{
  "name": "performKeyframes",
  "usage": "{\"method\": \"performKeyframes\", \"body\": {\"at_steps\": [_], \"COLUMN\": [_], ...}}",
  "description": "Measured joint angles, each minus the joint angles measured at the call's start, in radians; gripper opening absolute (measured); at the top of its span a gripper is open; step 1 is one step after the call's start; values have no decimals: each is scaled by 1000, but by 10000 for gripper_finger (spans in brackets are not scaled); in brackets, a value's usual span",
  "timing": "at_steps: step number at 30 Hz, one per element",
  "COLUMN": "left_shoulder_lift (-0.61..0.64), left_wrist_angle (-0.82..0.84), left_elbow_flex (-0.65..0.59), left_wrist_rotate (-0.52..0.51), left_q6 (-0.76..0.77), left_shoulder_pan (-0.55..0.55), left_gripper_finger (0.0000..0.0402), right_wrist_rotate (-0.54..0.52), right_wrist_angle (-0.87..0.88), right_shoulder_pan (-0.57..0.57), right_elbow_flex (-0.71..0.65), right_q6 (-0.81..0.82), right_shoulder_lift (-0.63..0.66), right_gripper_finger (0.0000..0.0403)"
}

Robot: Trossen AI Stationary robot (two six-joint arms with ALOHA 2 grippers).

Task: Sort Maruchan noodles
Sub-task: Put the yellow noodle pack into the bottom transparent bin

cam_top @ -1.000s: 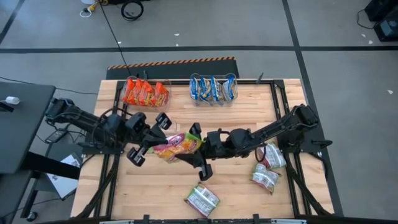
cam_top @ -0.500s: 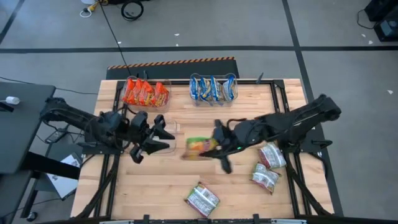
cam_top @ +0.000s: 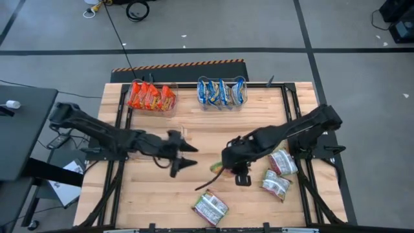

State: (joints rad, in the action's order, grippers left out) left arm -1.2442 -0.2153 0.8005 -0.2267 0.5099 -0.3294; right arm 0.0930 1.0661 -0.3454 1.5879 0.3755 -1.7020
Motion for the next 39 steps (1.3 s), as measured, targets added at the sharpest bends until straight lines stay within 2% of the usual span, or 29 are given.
{"method": "performKeyframes", "body": {"at_steps": [4,8,13,18,21,23,29,34,37,39], "left_shoulder_lift": [-134,-239,-323,-376,-380,-377,-377,-376,-361,-335], "left_wrist_angle": [-220,-367,-370,-369,-273,-185,-8,108,235,303], "left_elbow_flex": [0,1,44,117,153,177,247,327,395,438], "left_wrist_rotate": [67,72,53,110,132,136,134,130,130,132], "left_q6": [-5,-5,-85,-133,-178,-201,-253,-270,-288,-312], "left_shoulder_pan": [0,0,0,0,0,2,2,8,8,8], "left_gripper_finger": [282,282,282,282,270,248,142,71,57,56], "right_wrist_rotate": [10,-11,-14,-7,0,4,-40,-37,-48,-119], "right_wrist_angle": [-30,-104,-183,-200,-222,-221,-221,-190,-97,-25], "right_shoulder_pan": [1,8,16,19,20,20,19,19,20,3], "right_elbow_flex": [0,0,1,1,0,0,0,0,0,0], "right_q6": [-34,-39,-39,-35,-29,-29,12,67,151,212], "right_shoulder_lift": [-49,-49,-35,-36,-36,-32,-18,44,139,204], "right_gripper_finger": [113,113,112,112,113,113,120,161,192,206]}}
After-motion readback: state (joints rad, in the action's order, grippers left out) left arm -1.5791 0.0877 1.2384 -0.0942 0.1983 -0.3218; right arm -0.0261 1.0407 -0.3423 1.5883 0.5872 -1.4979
